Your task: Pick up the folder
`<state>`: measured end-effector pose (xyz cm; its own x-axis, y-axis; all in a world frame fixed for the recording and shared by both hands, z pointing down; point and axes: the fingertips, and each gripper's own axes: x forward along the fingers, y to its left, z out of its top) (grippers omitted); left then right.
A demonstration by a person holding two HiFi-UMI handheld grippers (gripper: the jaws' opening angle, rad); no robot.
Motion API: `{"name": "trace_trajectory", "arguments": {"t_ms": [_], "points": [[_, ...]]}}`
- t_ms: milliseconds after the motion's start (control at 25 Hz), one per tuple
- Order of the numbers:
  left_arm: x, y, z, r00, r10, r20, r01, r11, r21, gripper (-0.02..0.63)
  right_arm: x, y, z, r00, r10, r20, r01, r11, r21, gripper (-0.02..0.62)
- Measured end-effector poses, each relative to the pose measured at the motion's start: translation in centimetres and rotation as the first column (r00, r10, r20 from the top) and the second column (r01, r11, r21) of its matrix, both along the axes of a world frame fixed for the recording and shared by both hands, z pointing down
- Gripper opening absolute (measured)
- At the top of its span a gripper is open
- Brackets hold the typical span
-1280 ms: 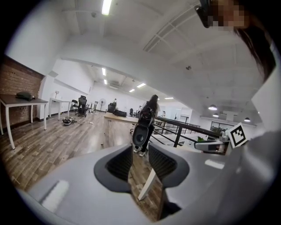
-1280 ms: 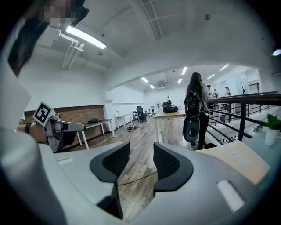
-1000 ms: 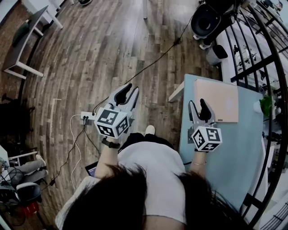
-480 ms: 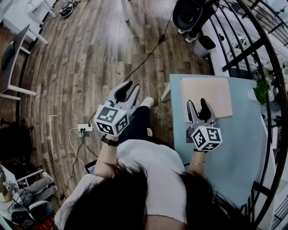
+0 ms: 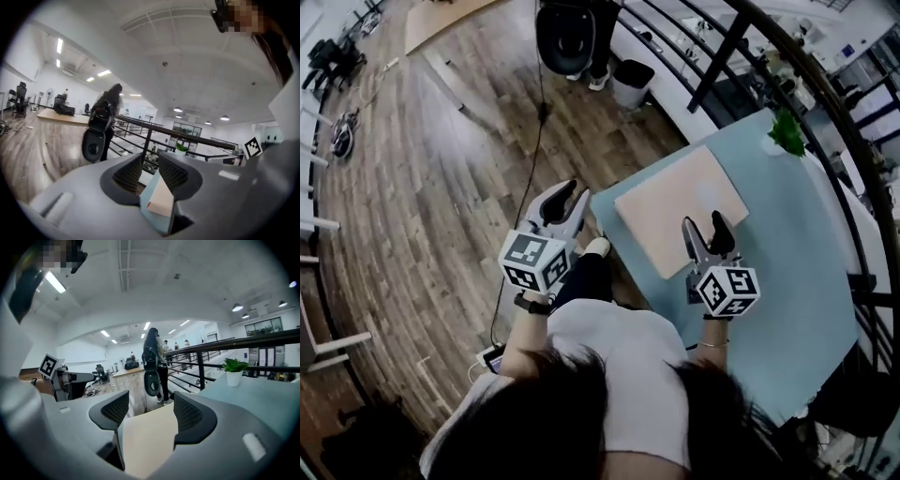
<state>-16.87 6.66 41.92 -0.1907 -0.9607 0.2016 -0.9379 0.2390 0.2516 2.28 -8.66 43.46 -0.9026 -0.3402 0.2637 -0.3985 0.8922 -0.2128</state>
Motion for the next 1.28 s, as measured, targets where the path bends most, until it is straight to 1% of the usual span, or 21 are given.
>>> {"name": "trace_trajectory", "arguments": {"t_ms": [120,200,280,360,440,600,760,880,960,1040,1120,1200,1280], "points": [[-1.3,-5.6,-0.4,0.99,0.14,-0.009,-0.14,0.99,-0.002,0.118,0.5,-3.0,-0.5,0.991,0.133,-0.016,-0.133,0.991,-0.004,0.287],[-1.7,-8.7,-0.6,0.975,0.223,-0.009,-0.224,0.975,-0.006,0.118,1.1,-4.4,-0.7,0.978,0.208,-0.02,-0.208,0.978,-0.01,0.3],[-2.0,-11.4,-0.8,0.952,0.305,-0.006,-0.305,0.952,-0.007,0.118,1.8,-5.4,-0.7,0.959,0.282,-0.026,-0.283,0.959,-0.018,0.315],[-1.8,-14.0,-0.9,0.92,0.392,-0.006,-0.392,0.92,-0.011,0.118,2.9,-6.1,-0.5,0.93,0.365,-0.034,-0.366,0.93,-0.028,0.329],[-1.2,-16.4,-0.8,0.879,0.476,-0.009,-0.476,0.879,-0.017,0.118,4.2,-6.7,-0.4,0.893,0.448,-0.038,-0.449,0.893,-0.038,0.339],[0.1,-20.2,0.0,0.805,0.592,-0.022,-0.593,0.805,-0.034,0.118,6.3,-7.6,0.1,0.825,0.563,-0.045,-0.565,0.823,-0.05,0.344],[2.0,-22.5,1.1,0.736,0.675,-0.043,-0.677,0.734,-0.051,0.117,8.2,-7.3,1.0,0.767,0.64,-0.056,-0.642,0.763,-0.072,0.344],[3.9,-23.3,1.7,0.678,0.732,-0.067,-0.735,0.675,-0.067,0.118,9.7,-6.2,1.6,0.72,0.691,-0.068,-0.694,0.714,-0.093,0.344],[5.0,-23.6,2.3,0.65,0.756,-0.082,-0.76,0.645,-0.078,0.118,10.4,-5.7,2.0,0.698,0.712,-0.072,-0.716,0.69,-0.108,0.344],[6.0,-23.8,2.9,0.634,0.767,-0.097,-0.773,0.628,-0.088,0.118,11.1,-5.4,2.6,0.687,0.723,-0.075,-0.726,0.677,-0.123,0.344],[6.9,-24.0,3.4,0.624,0.774,-0.109,-0.781,0.616,-0.099,0.118,11.7,-5.0,3.0,0.681,0.728,-0.078,-0.731,0.669,-0.136,0.344],[7.5,-24.1,3.7,0.62,0.776,-0.114,-0.785,0.611,-0.106,0.118,12.0,-4.8,3.2,0.681,0.728,-0.075,-0.73,0.667,-0.147,0.342],[8.1,-24.2,3.8,0.62,0.776,-0.117,-0.784,0.61,-0.112,0.118,12.1,-4.8,3.2,0.687,0.723,-0.069,-0.724,0.672,-0.156,0.344]]}}
